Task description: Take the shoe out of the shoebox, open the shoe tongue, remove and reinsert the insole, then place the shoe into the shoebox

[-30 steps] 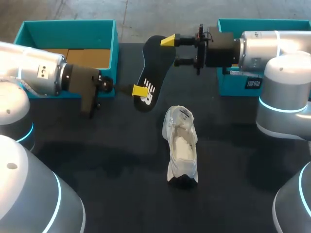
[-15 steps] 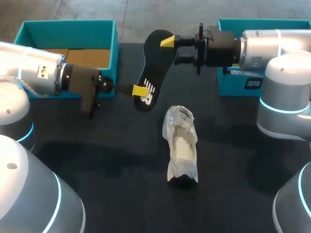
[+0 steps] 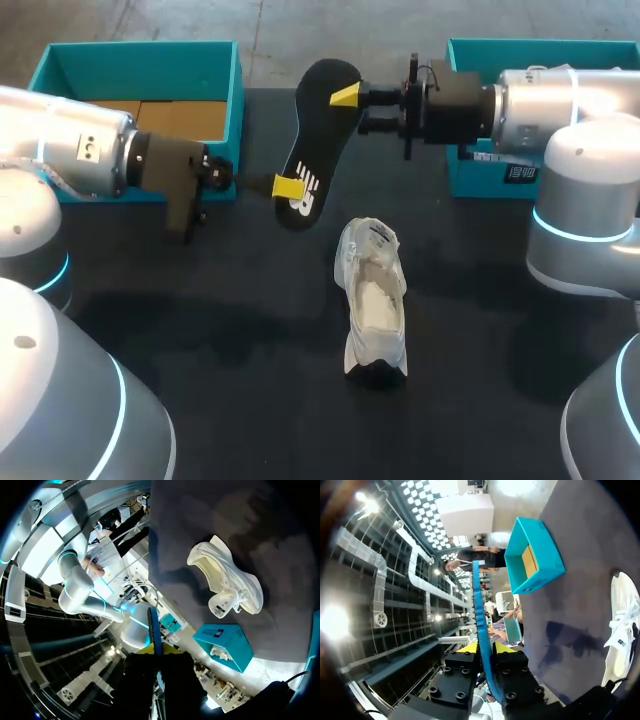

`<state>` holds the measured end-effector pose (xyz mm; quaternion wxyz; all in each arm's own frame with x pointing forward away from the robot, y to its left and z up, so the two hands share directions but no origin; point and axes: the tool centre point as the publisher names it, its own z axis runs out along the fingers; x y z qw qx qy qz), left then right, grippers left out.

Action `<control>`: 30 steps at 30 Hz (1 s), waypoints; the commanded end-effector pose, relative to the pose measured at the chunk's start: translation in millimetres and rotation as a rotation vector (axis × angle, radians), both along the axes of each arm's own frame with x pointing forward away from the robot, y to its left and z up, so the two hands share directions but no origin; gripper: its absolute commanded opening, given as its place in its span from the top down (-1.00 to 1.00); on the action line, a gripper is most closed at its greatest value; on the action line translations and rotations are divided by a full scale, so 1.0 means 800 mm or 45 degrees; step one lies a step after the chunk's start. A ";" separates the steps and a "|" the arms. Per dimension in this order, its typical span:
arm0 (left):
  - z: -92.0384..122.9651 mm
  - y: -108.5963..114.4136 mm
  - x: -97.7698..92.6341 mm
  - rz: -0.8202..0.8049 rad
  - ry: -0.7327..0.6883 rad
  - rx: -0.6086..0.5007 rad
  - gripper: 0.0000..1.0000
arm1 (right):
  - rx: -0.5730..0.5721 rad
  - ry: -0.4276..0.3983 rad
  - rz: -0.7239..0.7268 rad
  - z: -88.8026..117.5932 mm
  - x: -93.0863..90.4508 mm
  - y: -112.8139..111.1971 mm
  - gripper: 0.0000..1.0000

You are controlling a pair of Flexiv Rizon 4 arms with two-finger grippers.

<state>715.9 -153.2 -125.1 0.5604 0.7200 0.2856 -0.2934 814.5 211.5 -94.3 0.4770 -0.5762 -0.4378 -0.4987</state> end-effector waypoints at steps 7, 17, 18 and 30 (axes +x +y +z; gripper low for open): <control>-0.002 -0.001 0.000 0.002 -0.004 -0.004 1.00 | -0.011 0.004 -0.006 0.002 -0.003 0.006 0.98; -0.002 -0.001 0.000 0.002 -0.004 -0.004 1.00 | -0.012 0.008 -0.028 0.002 0.000 0.001 -0.07; -0.002 -0.001 0.000 0.002 -0.004 -0.004 1.00 | -0.014 0.007 -0.029 0.003 0.001 0.001 0.02; -0.002 -0.001 0.000 0.002 -0.004 -0.004 1.00 | -0.016 0.001 -0.036 0.005 0.001 0.002 1.00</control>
